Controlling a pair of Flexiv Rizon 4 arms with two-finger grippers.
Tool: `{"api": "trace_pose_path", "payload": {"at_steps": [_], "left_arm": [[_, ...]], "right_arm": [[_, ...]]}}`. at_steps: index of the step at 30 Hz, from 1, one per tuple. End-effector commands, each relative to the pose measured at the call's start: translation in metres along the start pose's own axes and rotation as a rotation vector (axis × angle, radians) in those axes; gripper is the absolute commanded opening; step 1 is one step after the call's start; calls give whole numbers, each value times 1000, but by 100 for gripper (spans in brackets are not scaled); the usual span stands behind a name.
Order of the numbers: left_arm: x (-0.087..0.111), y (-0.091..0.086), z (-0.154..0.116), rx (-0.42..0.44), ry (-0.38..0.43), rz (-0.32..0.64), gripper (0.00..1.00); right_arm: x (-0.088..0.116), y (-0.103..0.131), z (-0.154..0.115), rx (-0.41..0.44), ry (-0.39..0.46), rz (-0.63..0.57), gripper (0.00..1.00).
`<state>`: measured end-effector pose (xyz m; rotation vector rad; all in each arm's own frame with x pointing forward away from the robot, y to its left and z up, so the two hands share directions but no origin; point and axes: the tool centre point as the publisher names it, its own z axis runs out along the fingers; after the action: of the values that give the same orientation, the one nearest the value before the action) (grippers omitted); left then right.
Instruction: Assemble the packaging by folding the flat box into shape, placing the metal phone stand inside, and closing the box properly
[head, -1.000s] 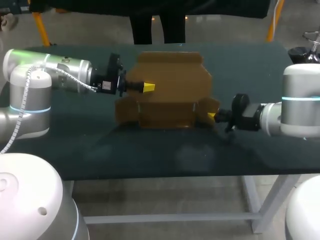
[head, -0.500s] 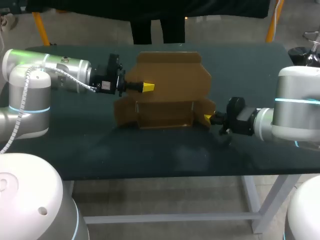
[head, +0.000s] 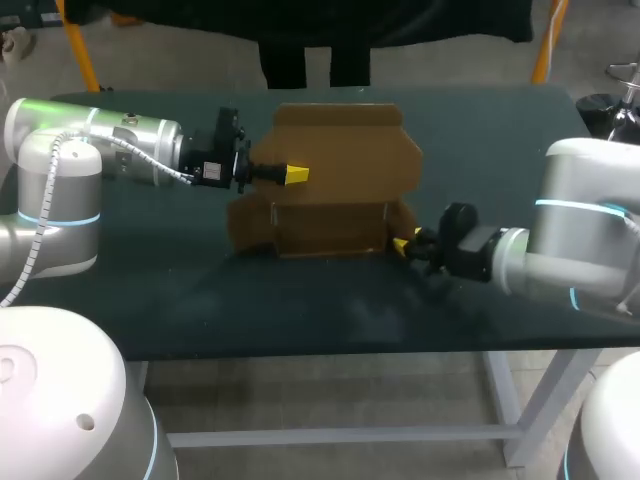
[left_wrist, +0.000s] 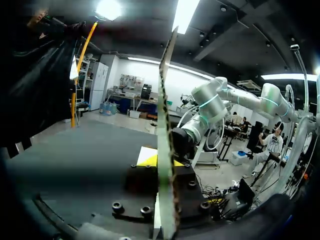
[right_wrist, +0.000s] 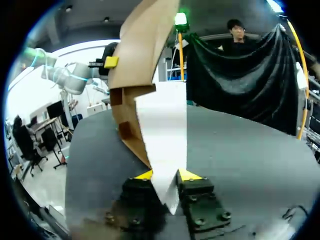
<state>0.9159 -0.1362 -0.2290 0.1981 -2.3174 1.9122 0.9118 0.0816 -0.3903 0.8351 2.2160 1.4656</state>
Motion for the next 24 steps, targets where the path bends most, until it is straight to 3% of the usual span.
{"api": "trace_pose_path", "payload": {"at_steps": [1,24], "left_arm": [[-1,3,2,-1,3,0,0],[-1,3,2,-1,3,0,0]], "right_arm": [[13,-2,4,-12,-44,3,28],[44,4,8,-46,-50,48,49]]}}
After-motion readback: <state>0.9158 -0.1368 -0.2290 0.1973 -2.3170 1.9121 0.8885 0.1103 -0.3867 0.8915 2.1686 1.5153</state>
